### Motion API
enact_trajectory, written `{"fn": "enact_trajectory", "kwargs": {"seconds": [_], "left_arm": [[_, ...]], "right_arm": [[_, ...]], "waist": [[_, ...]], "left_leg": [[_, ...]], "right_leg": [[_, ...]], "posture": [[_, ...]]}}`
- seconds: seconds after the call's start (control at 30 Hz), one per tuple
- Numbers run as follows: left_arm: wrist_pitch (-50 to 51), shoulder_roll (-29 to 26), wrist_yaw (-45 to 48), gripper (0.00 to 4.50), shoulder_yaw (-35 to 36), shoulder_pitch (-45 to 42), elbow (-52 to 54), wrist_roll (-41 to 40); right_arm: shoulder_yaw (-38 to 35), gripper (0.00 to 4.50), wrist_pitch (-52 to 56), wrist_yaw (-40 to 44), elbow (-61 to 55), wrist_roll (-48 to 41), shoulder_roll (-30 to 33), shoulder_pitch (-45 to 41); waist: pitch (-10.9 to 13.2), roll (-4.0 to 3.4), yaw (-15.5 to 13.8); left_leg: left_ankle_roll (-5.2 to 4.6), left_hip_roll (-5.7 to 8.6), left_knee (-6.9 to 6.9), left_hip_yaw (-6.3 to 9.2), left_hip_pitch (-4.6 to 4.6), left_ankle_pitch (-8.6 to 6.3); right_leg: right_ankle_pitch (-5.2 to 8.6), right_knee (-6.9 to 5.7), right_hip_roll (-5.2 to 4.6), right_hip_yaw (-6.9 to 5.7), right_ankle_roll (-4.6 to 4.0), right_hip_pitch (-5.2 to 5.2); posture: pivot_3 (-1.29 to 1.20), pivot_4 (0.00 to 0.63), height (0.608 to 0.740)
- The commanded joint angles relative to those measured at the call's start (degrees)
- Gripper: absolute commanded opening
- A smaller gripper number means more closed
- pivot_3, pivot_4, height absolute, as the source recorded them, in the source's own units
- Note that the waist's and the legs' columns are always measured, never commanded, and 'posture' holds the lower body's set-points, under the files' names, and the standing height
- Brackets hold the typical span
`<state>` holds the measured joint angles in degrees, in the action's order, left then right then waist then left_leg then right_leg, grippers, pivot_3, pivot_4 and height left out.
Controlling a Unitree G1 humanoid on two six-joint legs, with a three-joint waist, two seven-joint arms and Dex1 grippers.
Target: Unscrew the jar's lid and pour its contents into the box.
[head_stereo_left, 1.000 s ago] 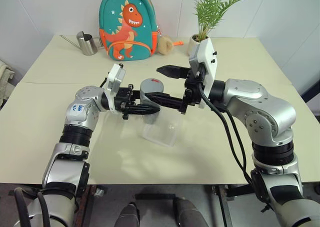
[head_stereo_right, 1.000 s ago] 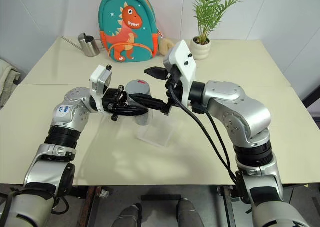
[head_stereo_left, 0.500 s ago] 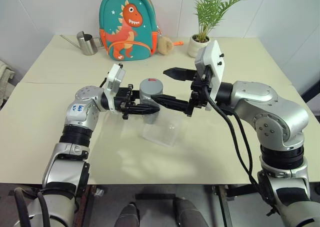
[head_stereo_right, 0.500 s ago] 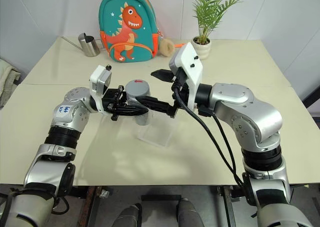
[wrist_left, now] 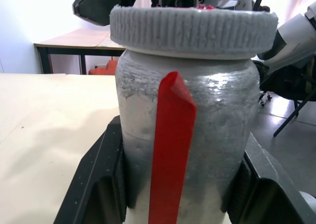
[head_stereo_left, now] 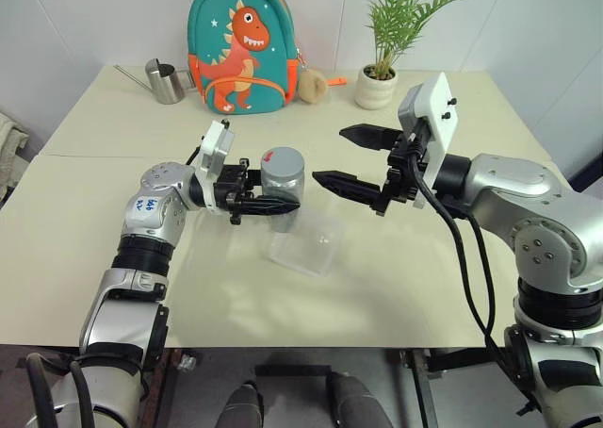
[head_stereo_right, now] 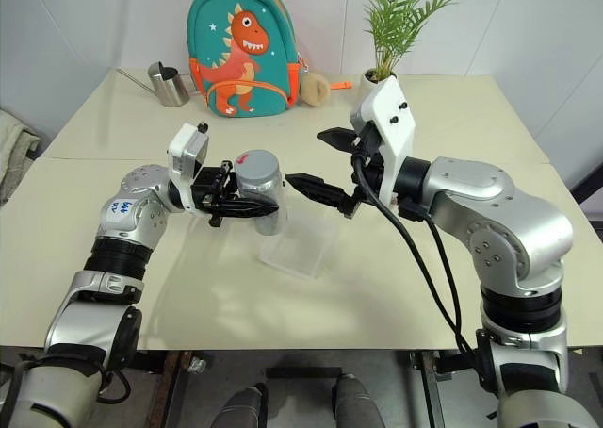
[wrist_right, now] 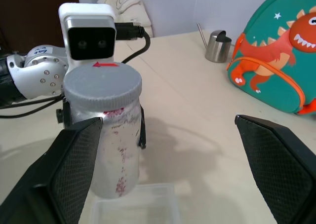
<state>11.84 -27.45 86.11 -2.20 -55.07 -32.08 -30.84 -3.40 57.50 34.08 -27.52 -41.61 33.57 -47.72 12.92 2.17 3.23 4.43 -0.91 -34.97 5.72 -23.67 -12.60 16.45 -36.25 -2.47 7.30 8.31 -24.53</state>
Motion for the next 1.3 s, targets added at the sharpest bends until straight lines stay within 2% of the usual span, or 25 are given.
{"fn": "enact_trajectory", "kwargs": {"seconds": [0.03, 0.5, 0.97, 1.3], "left_arm": [[-0.9, 0.1, 5.6, 2.0, 0.4, -1.8, 0.7, 0.0], [-1.3, 1.9, 6.4, 2.0, -0.2, -3.1, -0.3, 0.0], [-1.9, 1.9, 6.1, 2.0, -0.2, -3.1, -0.6, 0.1], [-2.6, 1.8, 6.2, 2.0, -0.1, -2.9, -0.8, 0.5]], "right_arm": [[-2.6, 4.5, 0.1, -1.2, -2.4, -2.3, 0.0, -1.4], [5.1, 4.5, -8.6, 0.0, 10.7, 1.5, -12.6, -7.9], [7.3, 4.5, -9.0, 0.6, 12.1, 1.9, -16.4, -8.0], [7.9, 4.5, -9.8, 1.3, 12.3, 4.3, -15.0, -6.5]], "waist": [[0.0, 0.0, 0.0], [0.0, 0.0, 0.1], [0.0, -0.01, 0.1], [0.0, -0.01, 0.1]], "left_leg": [[0.0, 0.0, 0.0, 0.0, 0.0, 0.0], [0.0, 0.0, 0.0, 0.0, -0.01, 0.0], [0.0, 0.0, 0.0, 0.01, 0.0, 0.0], [0.0, 0.0, 0.0, 0.01, 0.0, 0.0]], "right_leg": [[0.0, 0.0, 0.0, 0.0, 0.0, 0.0], [-0.01, 0.0, -0.01, 0.0, 0.01, -0.01], [-0.01, -0.05, 0.0, -0.01, 0.01, -0.01], [-0.01, -0.05, 0.01, -0.01, 0.01, -0.01]], "posture": [[0.0, 0.15, 0.74], [0.0, 0.15, 0.74], [0.0, 0.15, 0.74], [0.0, 0.15, 0.74]]}}
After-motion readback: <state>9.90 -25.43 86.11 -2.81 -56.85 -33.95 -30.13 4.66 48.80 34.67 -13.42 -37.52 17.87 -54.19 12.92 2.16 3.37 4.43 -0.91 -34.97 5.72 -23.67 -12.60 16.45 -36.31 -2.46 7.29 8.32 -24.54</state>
